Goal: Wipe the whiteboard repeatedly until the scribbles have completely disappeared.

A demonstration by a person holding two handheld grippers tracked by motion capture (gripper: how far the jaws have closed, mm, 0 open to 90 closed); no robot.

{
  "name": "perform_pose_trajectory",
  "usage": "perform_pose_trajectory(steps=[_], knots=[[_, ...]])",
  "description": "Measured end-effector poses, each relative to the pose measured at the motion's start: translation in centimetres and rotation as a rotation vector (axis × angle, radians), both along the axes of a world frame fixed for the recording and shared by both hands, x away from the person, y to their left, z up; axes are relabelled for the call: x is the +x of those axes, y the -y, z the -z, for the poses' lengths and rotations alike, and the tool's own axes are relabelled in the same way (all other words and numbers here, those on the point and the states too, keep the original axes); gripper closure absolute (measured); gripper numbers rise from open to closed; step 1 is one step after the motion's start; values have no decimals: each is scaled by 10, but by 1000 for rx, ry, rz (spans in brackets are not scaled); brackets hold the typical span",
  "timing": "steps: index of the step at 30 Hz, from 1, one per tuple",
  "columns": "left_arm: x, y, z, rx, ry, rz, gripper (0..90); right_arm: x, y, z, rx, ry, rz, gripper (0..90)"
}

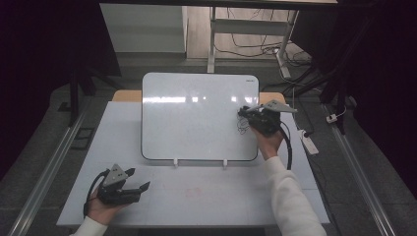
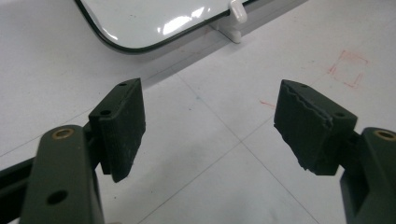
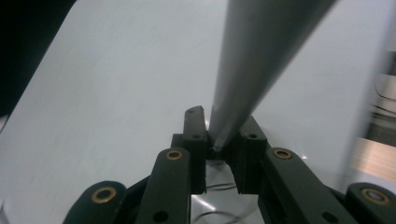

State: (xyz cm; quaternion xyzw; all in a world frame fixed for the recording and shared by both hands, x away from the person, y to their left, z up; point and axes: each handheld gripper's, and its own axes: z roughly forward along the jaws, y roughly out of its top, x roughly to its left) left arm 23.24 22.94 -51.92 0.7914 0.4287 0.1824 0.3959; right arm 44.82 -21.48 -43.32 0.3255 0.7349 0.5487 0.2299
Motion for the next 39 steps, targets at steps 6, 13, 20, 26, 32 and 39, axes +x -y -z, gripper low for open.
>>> perform_pose_trajectory(steps=[6,13,20,26,32,39], knots=[[-1,1,0,2,4,4,255,11,14,-8,93,-5,92,776],[0,1,0,3,-3,2,255,11,2,-9,47,8,56,776],[0,0,1,4,-3,-1,255,5,-7,-6,-24,8,-14,776],[-2,0,0,1,2,-2,256,-2,-4,1,-19,-13,-25,776],[-2,1,0,7,3,4,255,1,15,-1,53,-14,60,776],[-1,1,1,10,0,2,255,-7,0,6,-11,3,-2,776]])
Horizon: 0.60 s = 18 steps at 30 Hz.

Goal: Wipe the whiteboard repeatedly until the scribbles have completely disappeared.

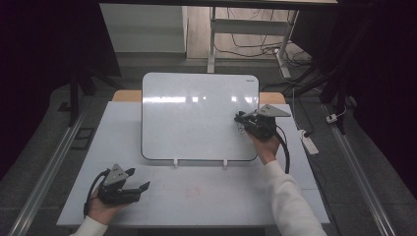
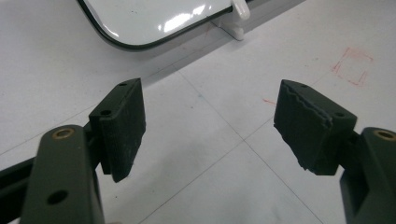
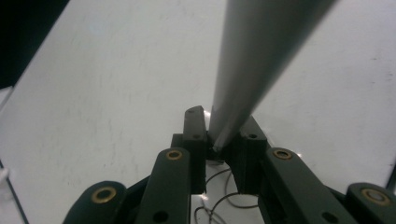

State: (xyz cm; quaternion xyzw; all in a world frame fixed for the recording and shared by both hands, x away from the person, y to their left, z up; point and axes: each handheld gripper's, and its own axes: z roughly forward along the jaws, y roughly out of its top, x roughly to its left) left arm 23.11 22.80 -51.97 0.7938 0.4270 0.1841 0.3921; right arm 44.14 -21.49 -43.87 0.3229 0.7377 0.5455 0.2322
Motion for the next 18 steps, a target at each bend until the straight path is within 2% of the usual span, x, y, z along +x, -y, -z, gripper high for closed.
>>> perform_pose_trajectory(steps=[2,3,4,6,8,9,11,12,13,16,17,18], knots=[[-2,0,-1,-1,5,0,255,3,10,-2,51,0,64,776],[-2,-1,-1,-3,7,-1,256,2,11,-1,62,-4,64,776],[-2,-1,-1,-4,6,-2,256,-1,8,0,42,-4,54,776],[-1,-2,0,-4,2,-5,256,-6,-2,4,-15,-13,-10,776],[0,-2,0,-4,1,-4,256,-8,-3,4,-47,-2,-24,776],[-1,-1,0,-3,2,-2,256,-6,2,2,-27,2,-1,776],[-2,-1,-1,-2,7,0,256,-1,18,-1,57,-9,76,776],[-2,0,-1,-2,9,1,256,0,22,0,85,-20,82,776],[-2,0,-1,-2,9,1,256,-1,21,1,82,-19,81,776],[0,0,-1,-1,3,-3,256,-10,6,6,-19,-10,3,776],[0,0,0,1,3,-2,256,-11,5,5,-40,2,-2,776],[-1,0,0,1,2,-1,256,-9,8,4,-28,4,10,776]])
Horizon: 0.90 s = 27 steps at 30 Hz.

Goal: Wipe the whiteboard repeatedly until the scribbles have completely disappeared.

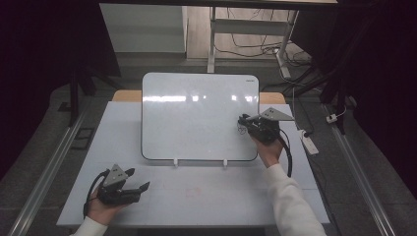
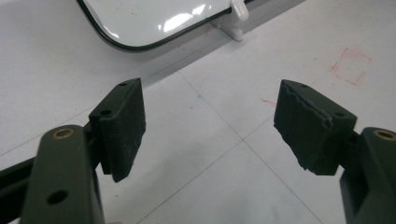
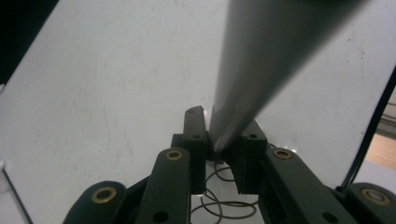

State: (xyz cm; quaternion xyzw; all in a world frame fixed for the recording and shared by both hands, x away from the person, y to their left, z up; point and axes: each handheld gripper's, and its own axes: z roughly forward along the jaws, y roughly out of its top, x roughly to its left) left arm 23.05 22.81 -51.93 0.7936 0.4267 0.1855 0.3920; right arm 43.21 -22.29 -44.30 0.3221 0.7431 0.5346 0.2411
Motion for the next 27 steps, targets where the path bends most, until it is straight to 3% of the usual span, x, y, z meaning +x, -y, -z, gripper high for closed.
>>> perform_pose_trajectory(steps=[2,4,5,8,9,10,12,13,17,19,21,23,26,27], knots=[[-1,0,-1,0,4,0,256,6,15,-3,71,-1,80,776],[-2,0,-1,-2,6,-2,256,9,24,-5,112,-10,103,776],[-1,-1,-1,-2,4,-2,256,6,22,-4,95,0,103,776],[0,0,0,0,0,-2,256,1,9,-1,-1,-2,18,776],[0,0,0,0,1,-1,256,1,9,-2,-18,0,13,776],[-1,0,0,1,2,-1,256,2,12,-4,-4,2,26,776],[-2,0,-1,2,5,0,256,6,23,-6,72,-15,89,776],[-2,0,-1,1,7,-1,256,6,26,-4,99,-30,90,776],[-1,-1,-1,-1,3,-5,256,-4,12,5,33,-58,-7,776],[-1,0,0,2,2,-3,256,-6,13,4,4,-36,5,776],[-2,1,-1,3,7,-1,256,-3,24,2,67,-30,71,776],[-3,1,-2,2,9,-1,256,-4,27,4,89,-37,76,776],[-2,0,-1,2,5,-7,256,-12,12,10,1,-21,-1,776],[-1,0,-1,2,4,-7,256,-13,10,10,-19,-9,0,776]])
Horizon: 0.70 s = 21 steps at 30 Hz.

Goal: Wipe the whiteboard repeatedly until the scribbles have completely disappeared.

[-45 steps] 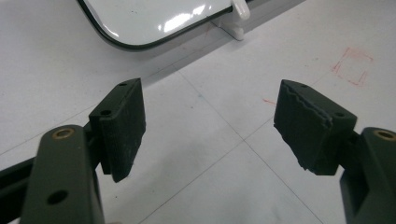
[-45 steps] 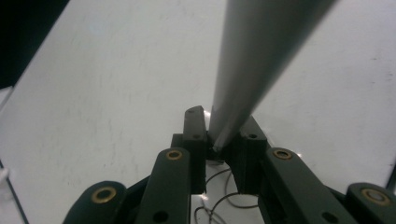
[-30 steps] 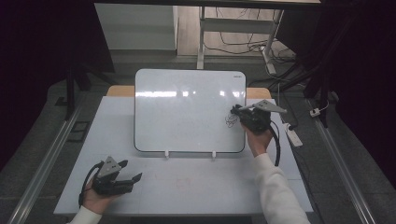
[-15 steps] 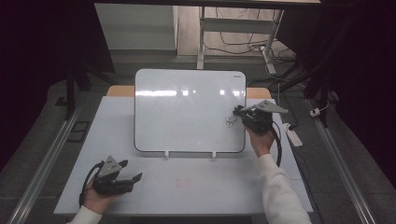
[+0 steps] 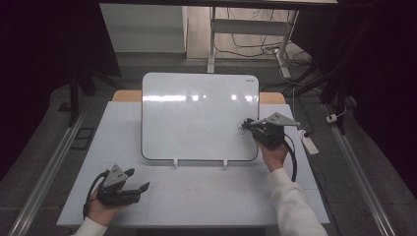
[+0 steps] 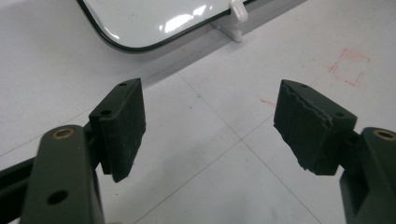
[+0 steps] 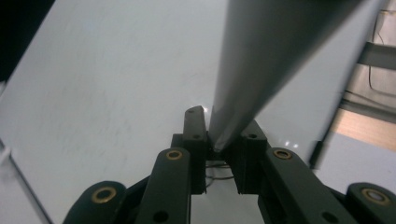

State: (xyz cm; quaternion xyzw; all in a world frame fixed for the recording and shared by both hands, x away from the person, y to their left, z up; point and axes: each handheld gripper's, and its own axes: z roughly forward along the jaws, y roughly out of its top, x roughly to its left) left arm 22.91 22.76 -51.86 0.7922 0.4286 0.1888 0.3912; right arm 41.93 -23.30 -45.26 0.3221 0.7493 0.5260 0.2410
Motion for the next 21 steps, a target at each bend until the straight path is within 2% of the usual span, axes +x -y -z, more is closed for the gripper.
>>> perform_pose_trajectory(steps=[1,3,4,6,7,9,10,11,13,14,15,18,20,21], knots=[[0,0,0,1,0,0,256,1,3,-1,11,-1,8,776],[-1,0,0,1,3,3,256,5,14,-3,70,0,66,776],[-2,0,-1,0,4,2,256,6,19,-3,84,-2,78,776],[-1,0,-1,-1,4,0,256,2,17,-2,60,0,68,776],[-1,0,0,-1,2,-2,256,0,13,0,32,-3,45,776],[0,0,0,0,-1,-1,256,-5,6,5,7,-18,-5,776],[0,0,0,1,0,0,256,-5,7,5,-6,-10,-10,776],[-1,1,0,2,0,2,256,-3,10,4,10,-10,4,776],[-2,1,0,2,2,2,256,-1,20,1,58,-4,65,776],[-2,1,0,1,2,2,256,-1,22,2,72,-8,68,776],[-1,0,0,-1,2,1,256,-2,20,3,64,-12,61,776],[0,0,0,0,-1,0,256,-10,5,12,5,-23,-27,776],[0,0,0,1,0,2,256,-10,5,11,-6,-17,-36,776],[0,0,1,1,-1,3,256,-8,9,9,10,-11,-6,776]])
